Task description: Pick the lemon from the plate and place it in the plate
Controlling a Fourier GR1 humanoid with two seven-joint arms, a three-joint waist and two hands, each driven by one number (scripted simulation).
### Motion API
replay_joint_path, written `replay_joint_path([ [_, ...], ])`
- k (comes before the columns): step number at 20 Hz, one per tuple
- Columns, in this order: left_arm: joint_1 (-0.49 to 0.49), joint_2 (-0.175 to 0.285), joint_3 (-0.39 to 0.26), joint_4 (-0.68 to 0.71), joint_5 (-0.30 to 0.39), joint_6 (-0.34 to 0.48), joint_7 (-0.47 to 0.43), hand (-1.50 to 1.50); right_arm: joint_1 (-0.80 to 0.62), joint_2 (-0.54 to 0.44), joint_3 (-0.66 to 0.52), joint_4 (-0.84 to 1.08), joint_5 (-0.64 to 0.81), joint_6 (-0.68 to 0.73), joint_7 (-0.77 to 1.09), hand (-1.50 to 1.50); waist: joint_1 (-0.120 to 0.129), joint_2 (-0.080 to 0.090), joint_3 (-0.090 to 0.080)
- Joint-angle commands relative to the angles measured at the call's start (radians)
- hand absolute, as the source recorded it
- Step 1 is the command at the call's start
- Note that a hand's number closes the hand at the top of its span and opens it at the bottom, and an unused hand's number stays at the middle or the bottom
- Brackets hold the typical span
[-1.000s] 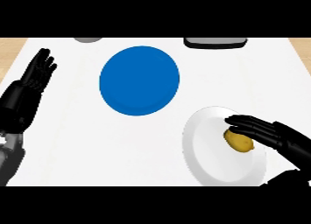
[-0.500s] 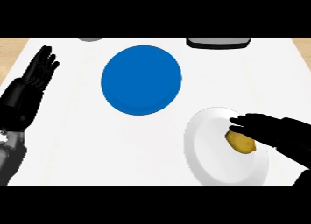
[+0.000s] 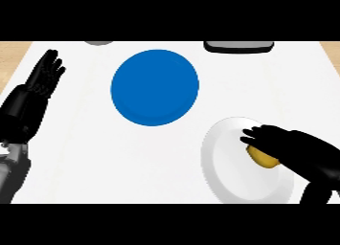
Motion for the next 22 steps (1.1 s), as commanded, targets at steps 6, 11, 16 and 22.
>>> replay_joint_path([
  [6, 0.051, -0.043, 0.024, -0.058, -0.053, -0.027, 0.014, 0.0, -0.021, 0.119, 0.01, 0.18, 0.23, -0.007, -0.011, -1.5, 0.003, 0.0, 0.0],
  [11, -0.043, -0.034, 0.092, -0.012, -0.018, -0.081, 0.078, 0.0, -0.044, 0.149, -0.037, 0.299, 0.271, 0.0, -0.09, -1.5, -0.001, 0.001, 0.0],
  [16, 0.012, -0.104, 0.062, -0.025, -0.093, -0.053, 0.032, 0.0, 0.01, 0.22, 0.019, 0.413, 0.398, -0.103, -0.167, -1.5, 0.001, 0.001, 0.001],
  [22, -0.04, -0.085, 0.135, -0.018, -0.079, -0.104, 0.086, 0.0, -0.101, 0.33, -0.018, 0.551, 0.471, -0.041, -0.155, -1.5, 0.002, 0.001, 0.0],
])
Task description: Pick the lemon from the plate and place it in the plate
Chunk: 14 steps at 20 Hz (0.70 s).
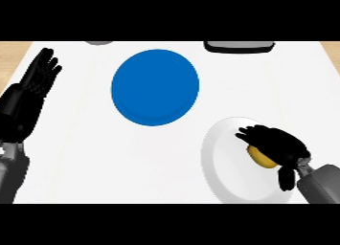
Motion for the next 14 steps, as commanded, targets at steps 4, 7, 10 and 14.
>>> replay_joint_path([
  [4, 0.019, -0.048, 0.016, -0.025, -0.046, -0.009, 0.009, 0.0, -0.036, 0.06, -0.044, 0.072, 0.12, 0.001, -0.002, -1.5, -0.002, -0.001, 0.0],
  [7, -0.039, -0.024, 0.026, 0.012, -0.036, -0.023, 0.023, 0.0, -0.004, 0.133, -0.035, 0.172, 0.097, -0.206, -0.114, 1.5, 0.001, 0.001, 0.001],
  [10, 0.006, -0.062, 0.0, 0.026, -0.064, -0.013, -0.025, 0.0, -0.008, 0.165, -0.038, 0.141, 0.142, -0.321, -0.109, 1.5, 0.0, 0.0, 0.0],
  [14, -0.049, -0.077, -0.04, -0.013, -0.067, -0.014, 0.0, 0.0, -0.322, 0.019, -0.292, 0.486, 0.036, -0.249, -0.205, 1.5, 0.075, 0.03, 0.005],
])
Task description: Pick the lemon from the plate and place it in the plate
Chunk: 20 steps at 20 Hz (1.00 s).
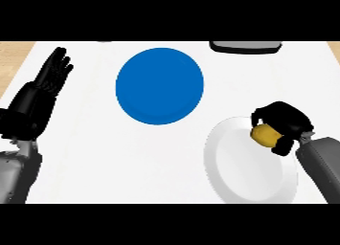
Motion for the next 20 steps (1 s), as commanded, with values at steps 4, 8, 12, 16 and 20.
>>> replay_joint_path([
  [4, -0.041, -0.007, -0.028, -0.026, 0.018, -0.039, 0.001, 0.0, -0.249, -0.075, -0.204, 0.313, -0.046, -0.072, -0.015, 1.5, 0.1, 0.044, 0.011],
  [8, -0.068, -0.012, -0.029, -0.017, 0.012, -0.033, 0.006, 0.0, -0.352, -0.116, -0.246, 0.408, -0.043, -0.165, -0.097, 1.5, 0.098, 0.044, 0.01],
  [12, -0.037, -0.018, -0.032, -0.004, 0.007, -0.038, -0.015, 0.0, -0.415, -0.123, -0.293, 0.511, -0.087, -0.214, -0.26, 1.5, 0.078, 0.032, 0.008],
  [16, -0.078, -0.025, -0.016, 0.018, 0.012, -0.018, 0.022, 0.0, -0.526, -0.091, -0.341, 0.562, -0.16, -0.163, -0.396, 1.5, 0.065, 0.027, 0.007],
  [20, -0.049, -0.055, -0.048, 0.024, -0.026, 0.005, -0.003, 0.0, -0.6, -0.079, -0.412, 0.603, -0.265, -0.052, -0.554, 1.5, 0.045, 0.018, 0.005],
])
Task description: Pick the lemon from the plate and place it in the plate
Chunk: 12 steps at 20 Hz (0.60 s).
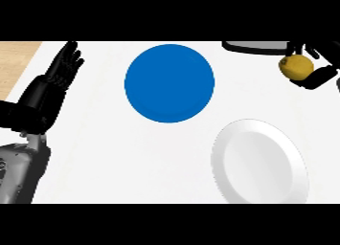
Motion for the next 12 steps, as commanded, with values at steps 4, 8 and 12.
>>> replay_joint_path([
  [4, 0.026, 0.004, 0.022, 0.009, -0.003, 0.001, -0.015, 0.0, -0.138, 0.08, -0.082, 0.108, -0.124, 0.158, -0.177, 1.5, -0.028, -0.015, -0.004],
  [8, 0.02, 0.024, 0.032, -0.046, 0.006, -0.004, 0.062, 0.0, -0.211, 0.119, -0.063, 0.161, -0.102, 0.193, -0.194, 1.5, -0.035, -0.02, -0.004],
  [12, 0.042, 0.024, 0.053, -0.009, 0.001, -0.015, 0.014, 0.0, -0.261, 0.246, -0.048, 0.171, -0.092, 0.159, -0.137, 1.5, -0.05, -0.023, -0.005],
])
